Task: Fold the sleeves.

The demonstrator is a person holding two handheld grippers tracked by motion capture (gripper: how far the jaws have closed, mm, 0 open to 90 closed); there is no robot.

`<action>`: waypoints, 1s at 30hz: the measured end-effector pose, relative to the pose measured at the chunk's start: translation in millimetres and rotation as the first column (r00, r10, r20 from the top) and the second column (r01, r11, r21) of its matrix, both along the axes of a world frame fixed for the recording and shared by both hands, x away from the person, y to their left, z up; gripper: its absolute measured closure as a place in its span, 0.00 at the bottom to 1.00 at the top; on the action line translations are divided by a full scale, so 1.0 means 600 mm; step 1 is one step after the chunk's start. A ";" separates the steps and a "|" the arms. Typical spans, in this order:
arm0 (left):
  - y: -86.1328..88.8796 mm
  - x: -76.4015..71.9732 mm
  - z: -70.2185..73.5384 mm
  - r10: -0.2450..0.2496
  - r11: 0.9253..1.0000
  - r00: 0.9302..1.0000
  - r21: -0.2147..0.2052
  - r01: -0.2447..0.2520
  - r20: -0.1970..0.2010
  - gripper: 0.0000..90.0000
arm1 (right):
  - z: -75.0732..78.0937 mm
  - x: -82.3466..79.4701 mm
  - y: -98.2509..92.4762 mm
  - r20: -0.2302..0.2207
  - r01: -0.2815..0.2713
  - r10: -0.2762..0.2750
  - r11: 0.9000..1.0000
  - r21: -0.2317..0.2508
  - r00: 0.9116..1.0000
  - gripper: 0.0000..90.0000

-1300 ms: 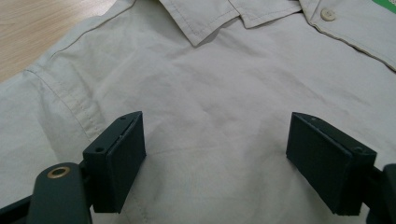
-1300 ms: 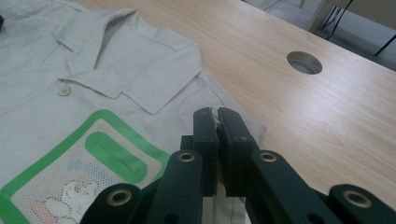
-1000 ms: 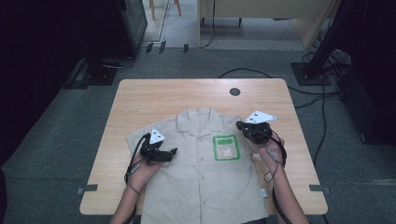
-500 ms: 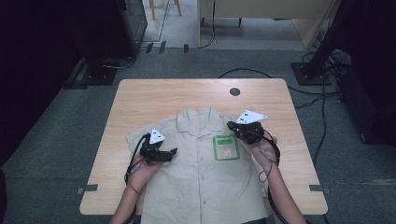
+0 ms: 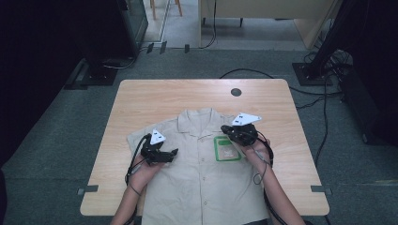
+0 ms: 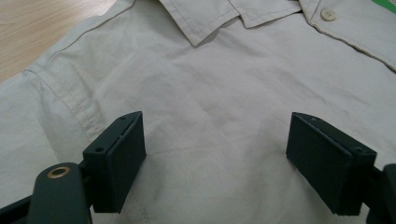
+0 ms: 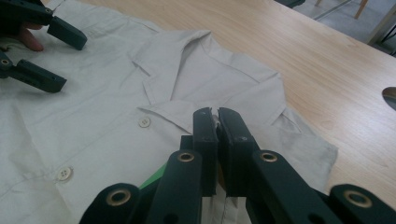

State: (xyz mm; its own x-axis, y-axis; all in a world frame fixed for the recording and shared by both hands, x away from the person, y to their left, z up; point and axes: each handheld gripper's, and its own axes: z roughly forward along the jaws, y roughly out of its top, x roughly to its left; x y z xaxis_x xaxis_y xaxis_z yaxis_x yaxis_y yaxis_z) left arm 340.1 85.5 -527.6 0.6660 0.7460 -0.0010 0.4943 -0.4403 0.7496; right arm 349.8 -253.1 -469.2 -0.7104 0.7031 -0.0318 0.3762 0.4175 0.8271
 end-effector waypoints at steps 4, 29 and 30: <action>0.000 0.000 0.000 0.000 1.000 1.000 0.001 0.000 0.000 0.22 | -0.009 0.003 0.002 -0.014 0.005 -0.005 0.999 0.041 1.000 0.95; 0.000 0.000 0.000 0.000 1.000 1.000 0.001 0.000 0.000 0.22 | -0.054 0.018 0.028 -0.098 -0.014 0.015 1.000 0.008 0.995 0.82; 0.000 0.000 0.000 0.000 1.000 1.000 0.000 0.000 0.000 0.22 | -0.054 0.018 0.029 -0.103 -0.016 0.016 1.000 0.008 0.995 0.80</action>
State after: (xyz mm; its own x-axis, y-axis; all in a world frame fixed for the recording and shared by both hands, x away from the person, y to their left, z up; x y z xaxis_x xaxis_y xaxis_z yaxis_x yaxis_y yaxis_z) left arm 340.1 85.6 -527.6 0.6662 0.7458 -0.0008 0.4943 -0.4407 0.7493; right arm 360.4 -235.6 -501.6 -0.7209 0.6915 0.0469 0.4528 0.4187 0.7872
